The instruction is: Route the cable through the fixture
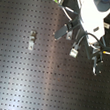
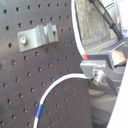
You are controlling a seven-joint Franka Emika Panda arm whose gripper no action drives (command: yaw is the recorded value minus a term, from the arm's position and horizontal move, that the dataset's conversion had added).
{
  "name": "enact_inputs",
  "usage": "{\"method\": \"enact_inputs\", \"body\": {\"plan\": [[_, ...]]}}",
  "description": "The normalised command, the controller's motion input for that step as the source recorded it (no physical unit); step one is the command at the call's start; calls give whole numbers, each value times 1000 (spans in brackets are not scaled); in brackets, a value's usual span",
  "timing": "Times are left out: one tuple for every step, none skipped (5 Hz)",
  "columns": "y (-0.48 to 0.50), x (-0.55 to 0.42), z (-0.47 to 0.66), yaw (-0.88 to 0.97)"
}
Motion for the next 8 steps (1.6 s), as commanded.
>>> {"method": "enact_inputs", "body": {"plan": [[49, -152, 2, 0], [68, -560, 287, -289], [124, -588, 330, -189], [123, -504, 300, -9], [124, -398, 252, 0], [23, -379, 245, 117], [-59, -231, 225, 320], [-37, -171, 289, 263]]}}
